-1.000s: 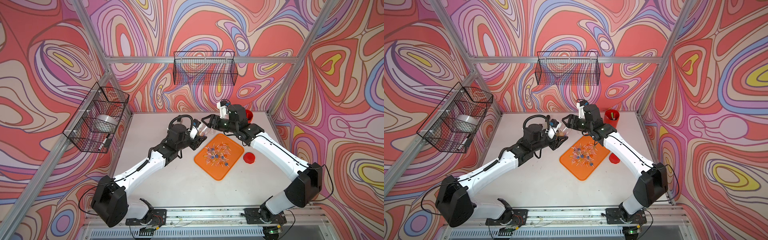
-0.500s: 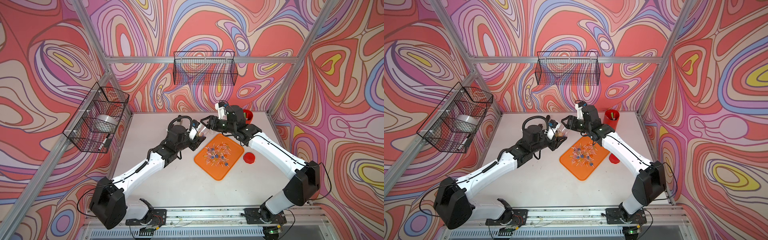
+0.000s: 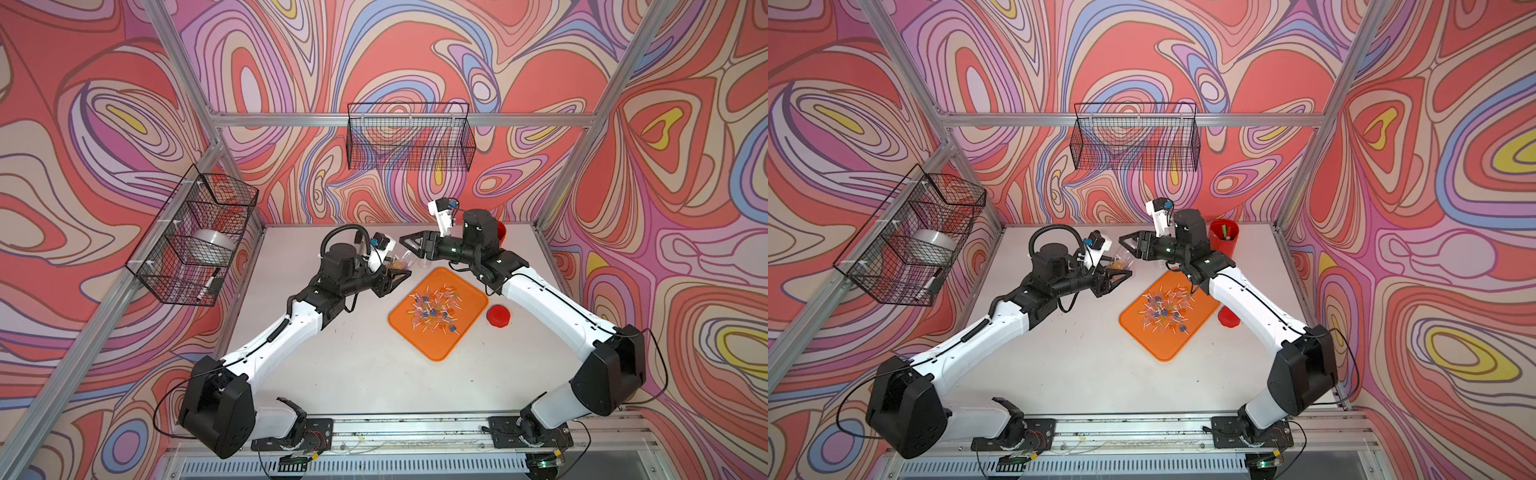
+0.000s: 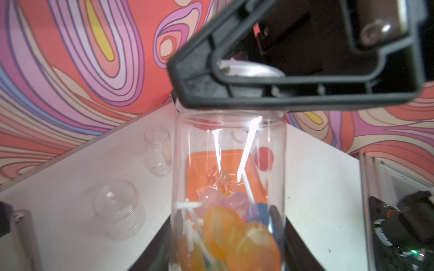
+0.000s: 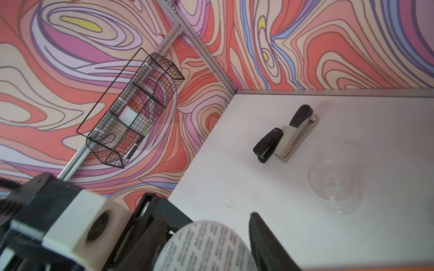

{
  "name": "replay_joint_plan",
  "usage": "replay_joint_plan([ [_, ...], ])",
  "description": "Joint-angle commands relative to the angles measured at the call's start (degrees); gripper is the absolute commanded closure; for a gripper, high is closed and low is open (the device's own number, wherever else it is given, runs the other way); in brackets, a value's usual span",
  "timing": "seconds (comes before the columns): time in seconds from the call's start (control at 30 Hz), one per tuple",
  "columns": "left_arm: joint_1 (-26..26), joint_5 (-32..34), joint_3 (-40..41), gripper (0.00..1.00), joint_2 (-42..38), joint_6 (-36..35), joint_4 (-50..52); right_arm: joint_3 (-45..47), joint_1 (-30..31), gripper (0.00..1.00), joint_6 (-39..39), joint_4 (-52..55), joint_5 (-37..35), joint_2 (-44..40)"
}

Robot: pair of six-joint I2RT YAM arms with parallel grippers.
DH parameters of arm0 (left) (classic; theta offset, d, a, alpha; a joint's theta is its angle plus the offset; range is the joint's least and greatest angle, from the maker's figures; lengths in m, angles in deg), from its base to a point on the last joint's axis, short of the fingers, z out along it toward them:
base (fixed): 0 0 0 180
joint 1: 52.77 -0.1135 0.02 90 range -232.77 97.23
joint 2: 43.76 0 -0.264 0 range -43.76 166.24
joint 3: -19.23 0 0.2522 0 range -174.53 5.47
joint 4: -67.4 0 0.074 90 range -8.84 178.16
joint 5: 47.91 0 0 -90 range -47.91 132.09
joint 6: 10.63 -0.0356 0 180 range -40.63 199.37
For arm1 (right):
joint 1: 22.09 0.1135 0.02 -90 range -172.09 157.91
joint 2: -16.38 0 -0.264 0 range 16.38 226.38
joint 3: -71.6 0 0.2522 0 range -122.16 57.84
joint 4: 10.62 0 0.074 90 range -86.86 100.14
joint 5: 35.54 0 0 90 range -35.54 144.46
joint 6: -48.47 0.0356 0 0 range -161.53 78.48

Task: Pour the candies out of the jar
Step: Unscrew the lid from the jar.

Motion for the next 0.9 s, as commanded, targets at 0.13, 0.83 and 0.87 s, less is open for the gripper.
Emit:
replay_joint_plan([
  [0.13,-3.14,-16.86,0.61,1.0,1.88,10.5,-14.21,2.98,0.62,0.74,-5.93,-3.18,17.21,-5.37],
  [0.83,-1.74,0.94,0.16,1.0,-0.48,0.92,-1.45,-3.86,-2.81,0.22,9.07,4.13,-5.05,-1.77],
  [0.87,-1.39,2.05,0.08,1.0,-0.61,0.23,-0.9,-3.65,-2.63,0.23,9.15,4.52,-5.82,-1.8],
])
